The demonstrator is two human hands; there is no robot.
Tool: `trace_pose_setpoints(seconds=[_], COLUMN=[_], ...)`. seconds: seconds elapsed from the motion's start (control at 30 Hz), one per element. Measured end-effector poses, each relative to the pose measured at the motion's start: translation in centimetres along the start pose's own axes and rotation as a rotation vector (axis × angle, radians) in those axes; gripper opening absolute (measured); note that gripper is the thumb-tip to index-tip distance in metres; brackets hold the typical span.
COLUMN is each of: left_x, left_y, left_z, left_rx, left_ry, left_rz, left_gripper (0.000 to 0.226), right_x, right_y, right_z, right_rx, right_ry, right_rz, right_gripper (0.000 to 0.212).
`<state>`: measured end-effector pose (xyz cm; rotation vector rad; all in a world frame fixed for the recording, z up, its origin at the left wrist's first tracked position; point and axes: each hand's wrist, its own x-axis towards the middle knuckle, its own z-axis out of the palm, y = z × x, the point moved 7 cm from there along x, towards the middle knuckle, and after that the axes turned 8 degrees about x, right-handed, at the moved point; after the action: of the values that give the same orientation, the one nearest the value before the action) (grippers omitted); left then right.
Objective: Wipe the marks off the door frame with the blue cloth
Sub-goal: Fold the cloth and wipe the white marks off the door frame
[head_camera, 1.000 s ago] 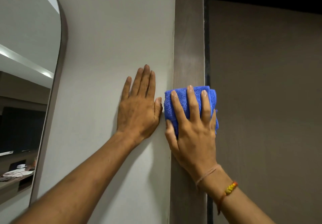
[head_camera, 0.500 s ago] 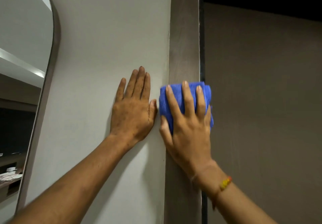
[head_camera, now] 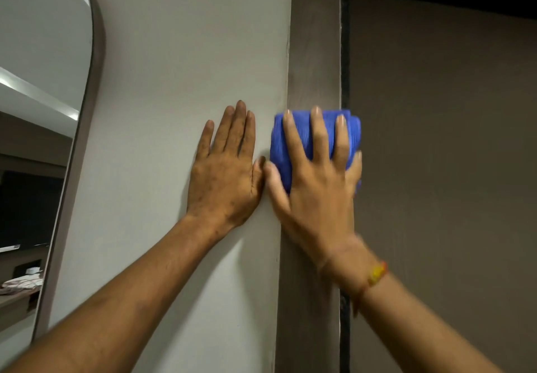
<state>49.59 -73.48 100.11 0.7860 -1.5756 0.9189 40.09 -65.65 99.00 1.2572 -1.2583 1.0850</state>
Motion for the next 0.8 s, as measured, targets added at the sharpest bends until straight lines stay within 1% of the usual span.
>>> trace_pose_setpoints(seconds=[0.07, 0.13, 0.27, 0.33, 0.4, 0.47, 0.53, 0.6, 0.67, 0.73, 0.8], left_x=[0.0, 0.0, 0.0, 0.1, 0.2, 0.1, 0.1, 0.1, 0.0, -0.1, -0.2], left_y=[0.0, 0.0, 0.0, 0.0, 0.0, 0.0, 0.0, -0.1, -0.1, 0.1, 0.0], left_z=[0.0, 0.0, -0.1, -0.1, 0.0, 0.1, 0.1, 0.1, 0.0, -0.1, -0.1], left_rx=[-0.003, -0.002, -0.005, -0.002, 0.002, 0.003, 0.004, -0.002, -0.002, -0.007, -0.003], left_ry=[0.003, 0.006, 0.007, 0.005, 0.002, -0.01, -0.016, -0.015, -0.007, -0.006, -0.009], left_rz=[0.002, 0.003, -0.002, -0.002, 0.001, 0.001, 0.005, 0.002, -0.002, 0.007, 0.019], left_gripper=[0.065, 0.065, 0.065, 0.065, 0.064, 0.064, 0.065, 0.065, 0.066, 0.065, 0.064], right_x=[-3.7, -4.2, 2.2, 5.5, 6.3, 4.1, -0.3, -4.6, -6.1, -3.9, 0.3], right_y=[-0.1, 0.1, 0.3, 0.3, 0.2, -0.1, -0.2, -0.4, -0.3, 0.2, 0.2], right_z=[0.4, 0.5, -0.2, -0.2, -0.1, 0.0, 0.1, 0.4, 0.6, 0.3, -0.2], right_rx=[-0.017, -0.015, -0.005, 0.001, 0.001, -0.002, -0.001, 0.007, 0.015, 0.011, 0.016], right_ry=[-0.029, -0.055, -0.041, -0.043, -0.019, 0.015, 0.017, -0.029, -0.082, -0.097, -0.068], right_rz=[-0.016, -0.047, -0.07, -0.029, 0.002, 0.0, -0.004, -0.016, -0.035, -0.046, -0.041], right_gripper=[0.067, 0.066, 0.066, 0.066, 0.066, 0.066, 0.065, 0.066, 0.067, 0.067, 0.067])
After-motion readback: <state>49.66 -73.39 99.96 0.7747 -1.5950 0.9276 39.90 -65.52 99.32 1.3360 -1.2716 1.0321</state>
